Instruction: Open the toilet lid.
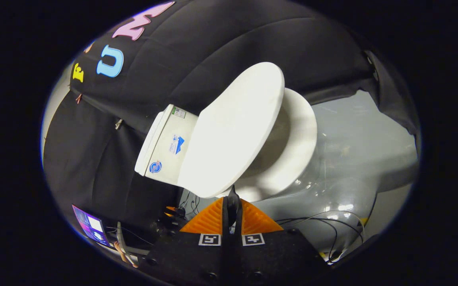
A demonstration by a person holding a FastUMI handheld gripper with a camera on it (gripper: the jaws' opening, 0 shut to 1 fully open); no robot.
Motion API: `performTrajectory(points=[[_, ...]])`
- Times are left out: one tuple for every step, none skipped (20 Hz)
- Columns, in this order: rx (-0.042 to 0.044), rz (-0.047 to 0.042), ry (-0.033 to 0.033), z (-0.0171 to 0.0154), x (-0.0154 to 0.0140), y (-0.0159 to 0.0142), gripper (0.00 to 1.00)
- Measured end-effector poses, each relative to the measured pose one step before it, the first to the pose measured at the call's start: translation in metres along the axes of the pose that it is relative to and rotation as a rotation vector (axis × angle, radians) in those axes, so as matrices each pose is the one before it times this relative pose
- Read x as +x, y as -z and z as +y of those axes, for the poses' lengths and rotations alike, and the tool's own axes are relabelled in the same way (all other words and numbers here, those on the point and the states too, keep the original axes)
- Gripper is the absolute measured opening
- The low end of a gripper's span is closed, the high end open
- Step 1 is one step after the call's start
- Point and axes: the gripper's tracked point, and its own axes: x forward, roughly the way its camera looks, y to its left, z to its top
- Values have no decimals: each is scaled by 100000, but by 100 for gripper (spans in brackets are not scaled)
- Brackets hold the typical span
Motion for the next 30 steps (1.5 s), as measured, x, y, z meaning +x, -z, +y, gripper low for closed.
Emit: performTrajectory(points=[[-3122, -725, 139, 996, -409, -473, 5], [-3191, -624, 525, 952, -321, -526, 5], [-3793, -766, 739, 940, -326, -517, 5], [-4406, -622, 801, 843, -286, -493, 5], [-4708, -972, 987, 1132, -236, -513, 5], [-4543, -948, 1276, 1008, -214, -551, 5], [-4351, -1518, 1189, 890, -331, -835, 5], [-4474, -1323, 923, 1037, -239, -793, 5], [-4117, -1596, 1292, 835, -239, -713, 5], [-3396, -1296, 1558, 771, -195, -746, 5], [-3070, -1474, 1580, 879, 2, -697, 5], [-2804, -518, 1993, 648, -91, -611, 5], [-2282, -1089, 2035, 677, -200, -559, 5], [-1888, -518, 2288, 464, -205, -390, 5], [-1538, -751, 2575, 456, -175, -310, 5], [-2212, -277, 2916, 261, -20, -218, 5], [-3170, -1014, 2922, 599, 260, -479, 5], [-3992, -1410, 2776, 533, 36, -589, 5], [-3545, -1876, 2522, 376, 171, -646, 5], [-2803, -1952, 2327, 376, 91, -562, 5], [-1980, -2235, 1603, 512, -147, -656, 5], [-1163, -2196, 836, 650, -108, -718, 5], [-458, -2260, 406, 706, -230, -810, 5], [-209, -1556, 115, 663, -150, -771, 5], [-25, -1354, -42, 663, 184, -465, 5], [-237, -1065, -247, 745, 110, -559, 5], [-656, -981, -100, 278, -190, -548, 5], [-884, -968, -12, 522, 45, -597, 5], [-1151, -1173, 55, 955, 289, -427, 5], [-1742, -1413, 156, 637, 179, -364, 5]])
